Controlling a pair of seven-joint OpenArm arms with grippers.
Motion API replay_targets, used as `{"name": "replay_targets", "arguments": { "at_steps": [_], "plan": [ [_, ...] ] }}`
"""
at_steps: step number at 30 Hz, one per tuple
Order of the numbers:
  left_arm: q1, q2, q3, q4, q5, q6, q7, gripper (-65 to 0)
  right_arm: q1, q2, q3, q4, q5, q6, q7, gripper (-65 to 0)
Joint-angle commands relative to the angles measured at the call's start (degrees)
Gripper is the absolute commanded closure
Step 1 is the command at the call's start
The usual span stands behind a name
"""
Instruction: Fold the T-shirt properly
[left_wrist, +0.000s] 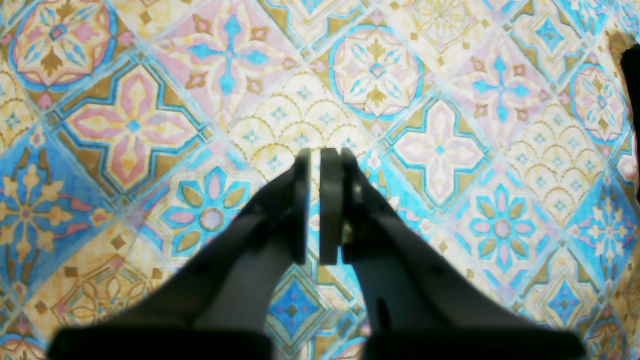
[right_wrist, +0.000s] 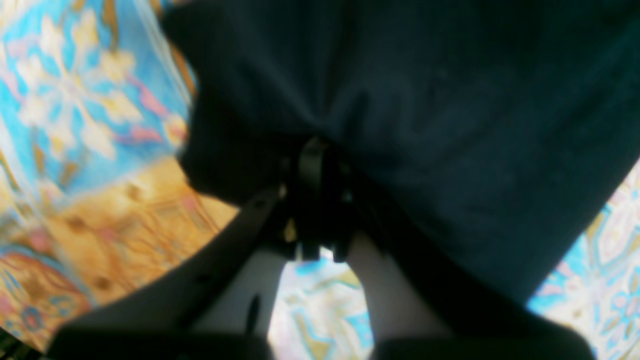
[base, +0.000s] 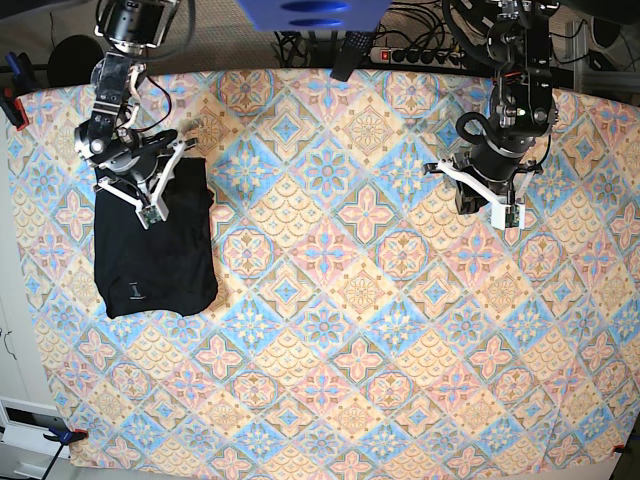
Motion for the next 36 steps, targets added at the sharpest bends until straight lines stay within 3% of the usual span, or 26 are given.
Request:
{"name": "replay_targets", "arguments": {
  "at_steps": [1, 6, 11, 14, 17, 24, 36],
  "plan": [
    [-0.1, -0.6, -0.1, 1.2, -0.2, -0.3, -1.0, -1.7, 0.3, 0.6, 1.0, 3.0, 0.8, 0.1, 0.9, -2.7],
    [1.5, -1.6, -0.1, 1.3, -0.4, -0.3, -1.0, -1.6, -4.0, -3.0, 8.6, 12.8, 0.8, 0.1, 0.9, -2.7],
    [8.1, -1.6, -0.4, 6.0, -2.7, -0.3, -1.4, -1.5, -12.1, -3.4, 13.0, 15.6, 0.8, 0.1, 1.4, -2.7],
    [11.8, -3.6, -0.5, 7.2, -3.6, -0.3, -1.5, -1.4, -16.3, -4.5, 15.9, 15.8, 1.2, 0.1, 1.5, -2.6],
    [15.6, -4.7, -0.9, 7.3, -5.9, -0.3, -1.5, -1.4, -19.8, -4.9, 19.1, 16.1, 5.1, 0.1, 1.6, -2.6],
    [25.6, -7.7, -3.9, 7.7, -9.5, -0.3, -1.6, -1.3, -28.8, -4.9, 20.0, 15.8, 7.0, 0.1, 3.3, -1.3],
    [36.9, -7.8, -4.4, 7.3, -9.2, -0.3, -1.6, -1.2, -35.6, -4.9, 20.0, 6.0, 7.0, 0.1, 5.9, -1.1]
  ]
}}
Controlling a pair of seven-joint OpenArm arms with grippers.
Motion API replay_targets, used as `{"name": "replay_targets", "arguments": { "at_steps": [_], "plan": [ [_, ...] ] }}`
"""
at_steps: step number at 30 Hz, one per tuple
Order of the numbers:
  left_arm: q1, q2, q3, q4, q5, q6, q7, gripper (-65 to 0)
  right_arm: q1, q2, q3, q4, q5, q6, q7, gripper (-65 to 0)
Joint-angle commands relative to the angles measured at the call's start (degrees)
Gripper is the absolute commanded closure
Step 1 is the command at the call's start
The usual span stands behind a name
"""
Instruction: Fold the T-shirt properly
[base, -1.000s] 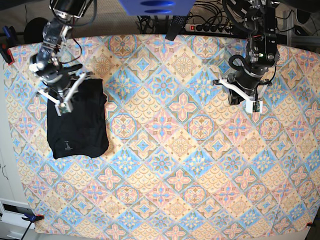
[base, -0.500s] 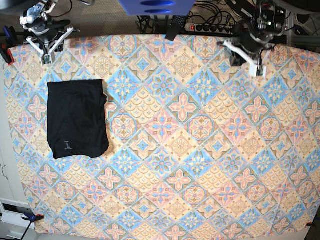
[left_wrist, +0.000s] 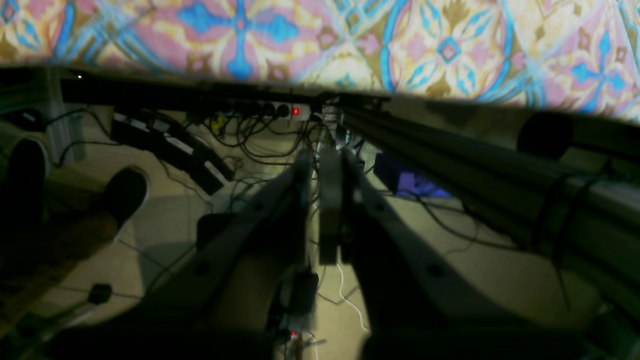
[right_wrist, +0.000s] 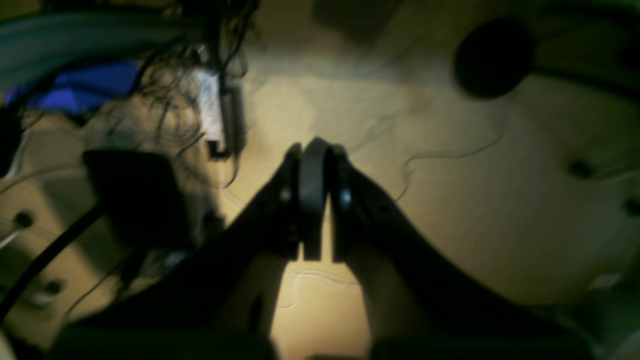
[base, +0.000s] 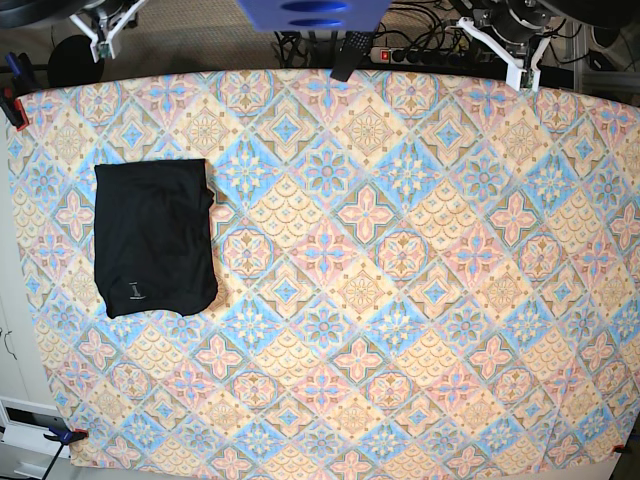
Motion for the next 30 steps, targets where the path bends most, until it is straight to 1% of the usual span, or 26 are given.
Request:
{"name": "replay_targets", "arguments": {
  "at_steps": [1, 4, 8, 10, 14, 17, 19, 21, 24, 26, 30],
  "plan": [
    [1.7, -0.3, -0.2, 0.6, 0.0, -0.1, -0.5, -1.2, -1.3, 0.5, 0.4, -1.0, 0.2, 0.1, 1.2, -1.1],
    [3.3, -0.4, 1.5, -0.8, 1.0, -0.1, -0.5, -1.2, -1.8, 0.5, 0.1, -6.9, 0.2, 0.1, 4.6, -1.1],
    [3.3, -0.4, 5.4, -6.5, 5.2, -0.1, -0.9, -1.2, -1.6, 0.5, 0.1, -15.5, 0.1, 0.1, 8.1, -1.1],
    [3.2, -0.4, 7.2, -9.6, 6.5, -0.1, -4.1, -1.2, -1.5, 0.5, 0.1, -19.1, 0.1, 0.1, 9.9, -1.1],
    [2.5, -0.4, 11.3, -18.7, 9.9, 0.2, -12.9, -1.2, -1.4, 0.8, -0.1, -27.8, 0.1, 0.1, 13.6, -1.1],
    [-0.4, -0.4, 14.8, -27.2, 11.5, 0.3, -17.8, -1.2, 1.0, 1.2, -2.7, -34.5, 0.0, 0.1, 15.5, -1.1],
    [-2.5, -0.4, 16.1, -32.8, 12.2, 0.3, -20.9, -1.2, 1.5, 3.1, -5.2, -39.2, -0.7, 0.1, 17.1, -1.1],
    [-4.8, -0.4, 18.2, -37.9, 13.0, 0.3, -23.4, -1.2, 2.5, 3.6, -6.6, -43.5, -1.7, 0.1, 19.6, -1.1],
    [-8.8, -0.4, 21.5, -46.3, 13.3, 0.3, -28.7, -1.2, 6.2, 3.6, -6.7, -49.3, -5.1, 0.1, 23.6, -1.1],
    [-11.4, -0.4, 23.3, -51.0, 13.3, 0.3, -31.0, -1.2, 8.1, 3.6, -6.6, -53.5, -7.1, 0.1, 26.2, -1.1],
    [-16.4, -0.1, 26.7, -60.5, 13.2, 0.4, -35.9, -1.4, 12.5, 3.7, -6.6, -62.7, -7.8, 0.1, 30.7, -1.1]
  ]
}}
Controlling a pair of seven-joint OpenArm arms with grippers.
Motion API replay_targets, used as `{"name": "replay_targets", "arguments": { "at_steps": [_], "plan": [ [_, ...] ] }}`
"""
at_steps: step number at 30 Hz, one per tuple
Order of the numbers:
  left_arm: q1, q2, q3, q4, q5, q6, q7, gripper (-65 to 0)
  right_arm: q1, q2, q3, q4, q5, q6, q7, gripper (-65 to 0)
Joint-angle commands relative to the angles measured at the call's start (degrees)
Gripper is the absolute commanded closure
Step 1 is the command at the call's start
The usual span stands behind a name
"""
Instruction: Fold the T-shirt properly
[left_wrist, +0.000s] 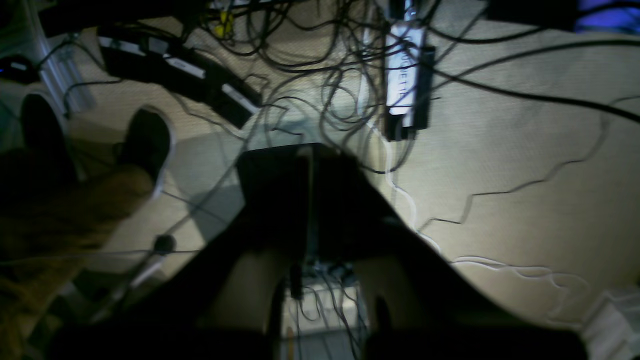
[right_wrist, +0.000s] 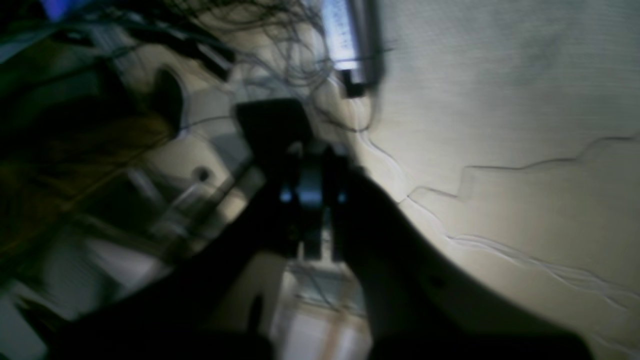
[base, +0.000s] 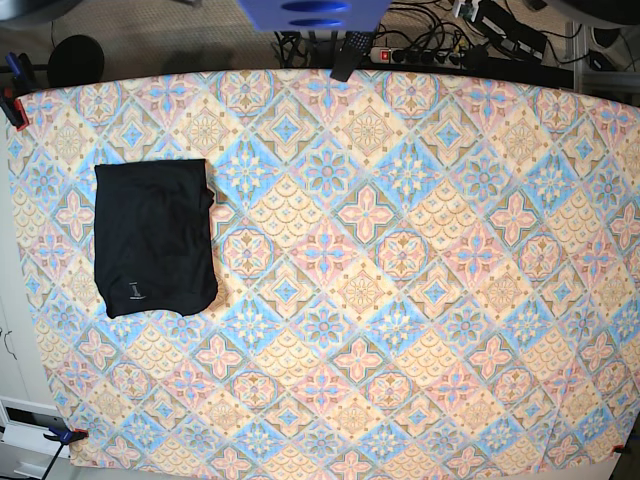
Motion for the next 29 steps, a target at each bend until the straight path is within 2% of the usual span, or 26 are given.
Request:
{"name": "replay_targets", "arguments": {
  "at_steps": [1, 4, 7, 11, 18, 22, 25, 29],
  "plan": [
    [0.1, -0.5, 0.6, -1.7, -0.1, 0.2, -0.9, -1.4, -0.2, 0.5, 0.1, -1.5, -0.2, 0.4, 0.3, -1.1],
    [-3.7, 0.1, 1.1, -8.6, -0.1, 0.2, -4.3, -1.5, 1.5, 0.9, 0.0, -6.1, -0.4, 0.4, 3.2, -1.1],
    [-8.1, 2.3, 1.2, -18.0, 0.0, 0.2, -7.0, -1.5, 3.6, 1.7, 0.0, -9.5, -0.4, 0.4, 4.9, -1.1],
    [-13.3, 4.4, 6.5, -26.1, -0.4, 0.1, -7.6, -1.7, 5.7, 1.7, 0.0, -11.1, -0.4, 0.4, 5.2, -1.1],
    [-15.8, 5.8, 8.9, -27.3, -0.1, 0.1, -9.5, -1.8, 6.1, 1.7, 0.0, -11.1, -0.4, 0.4, 5.1, -1.1],
    [-17.2, 6.1, 8.9, -27.3, -0.1, 0.1, -9.7, -1.9, 9.5, 2.7, 0.0, -11.7, -0.4, -4.5, 4.9, -1.3],
    [-17.5, 6.1, 8.8, -27.2, -0.5, 0.1, -9.7, -1.9, 10.9, 4.4, 0.0, -13.6, -0.4, -4.5, 4.9, -1.3],
    [-18.2, 6.9, 8.7, -27.2, -0.6, 0.1, -9.7, -1.9, 12.2, 4.4, -0.1, -14.1, -0.4, -4.5, 4.9, -1.3]
  ]
}}
